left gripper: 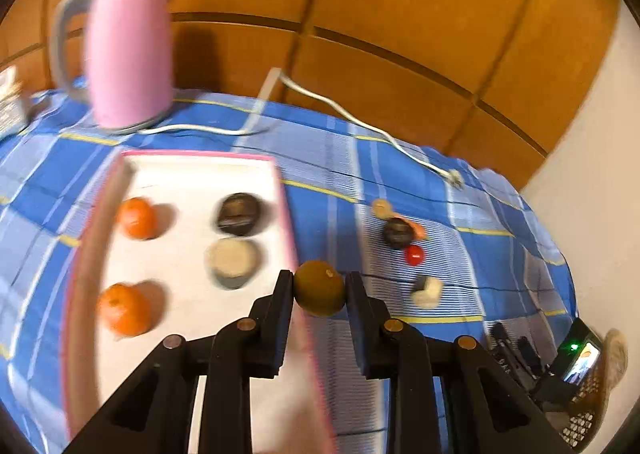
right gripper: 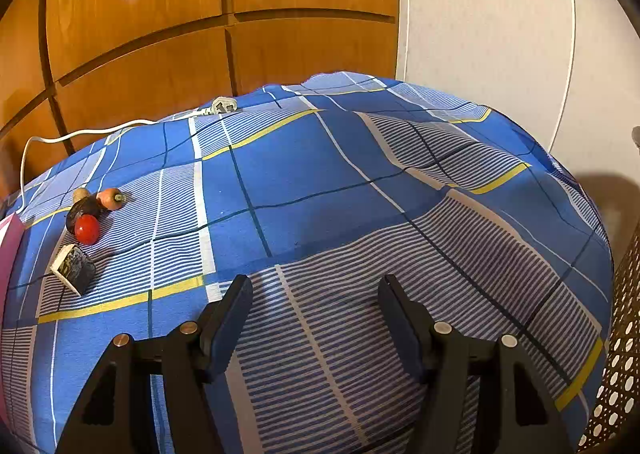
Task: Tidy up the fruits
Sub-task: 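Carry the brown fruit with the left tool into the tray and release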
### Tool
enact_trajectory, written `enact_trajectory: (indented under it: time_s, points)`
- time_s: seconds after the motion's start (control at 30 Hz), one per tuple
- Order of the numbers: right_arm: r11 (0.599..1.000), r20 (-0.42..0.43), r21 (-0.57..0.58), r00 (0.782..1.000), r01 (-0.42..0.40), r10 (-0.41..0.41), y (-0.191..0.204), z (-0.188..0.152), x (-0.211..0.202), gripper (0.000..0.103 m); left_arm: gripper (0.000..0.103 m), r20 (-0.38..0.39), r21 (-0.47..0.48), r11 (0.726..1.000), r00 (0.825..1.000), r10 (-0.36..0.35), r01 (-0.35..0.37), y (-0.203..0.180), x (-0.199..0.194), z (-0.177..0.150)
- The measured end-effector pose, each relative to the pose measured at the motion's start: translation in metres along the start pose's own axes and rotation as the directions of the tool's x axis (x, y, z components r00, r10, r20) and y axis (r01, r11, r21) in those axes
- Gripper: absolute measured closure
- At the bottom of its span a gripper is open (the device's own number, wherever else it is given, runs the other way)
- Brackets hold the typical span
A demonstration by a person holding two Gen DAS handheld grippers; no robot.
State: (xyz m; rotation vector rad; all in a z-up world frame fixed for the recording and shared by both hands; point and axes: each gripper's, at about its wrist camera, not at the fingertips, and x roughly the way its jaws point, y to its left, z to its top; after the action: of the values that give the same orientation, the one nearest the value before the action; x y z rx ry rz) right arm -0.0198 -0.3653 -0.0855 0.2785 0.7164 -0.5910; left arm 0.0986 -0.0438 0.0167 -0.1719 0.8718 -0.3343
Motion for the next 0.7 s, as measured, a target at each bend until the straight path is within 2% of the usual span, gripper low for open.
enact_trajectory:
  time_s: [0.33,0.4,0.7]
  points:
    - [1.000,-0.005,-0.014,1.000,0.003,-0.003,0.002,0.000,0.000,0.037,0.076,0.039,-0.096,0.993,0.997,0.068,-0.064,0.072,-0.035,-0.023]
    - [1.000,-0.009,-0.024,1.000,0.001,-0.001,0.002,0.000,-0.001,0.037,0.076,0.035,-0.105,0.993,0.998,0.053,-0.049,0.082,-0.037,-0.026]
    - [0.992,-0.014,-0.108,0.998,-0.060,0.059,0.000,-0.002,-0.002,0.035,0.076,0.061,-0.045,0.998,0.997,0.038,-0.035,0.095,-0.031,-0.009]
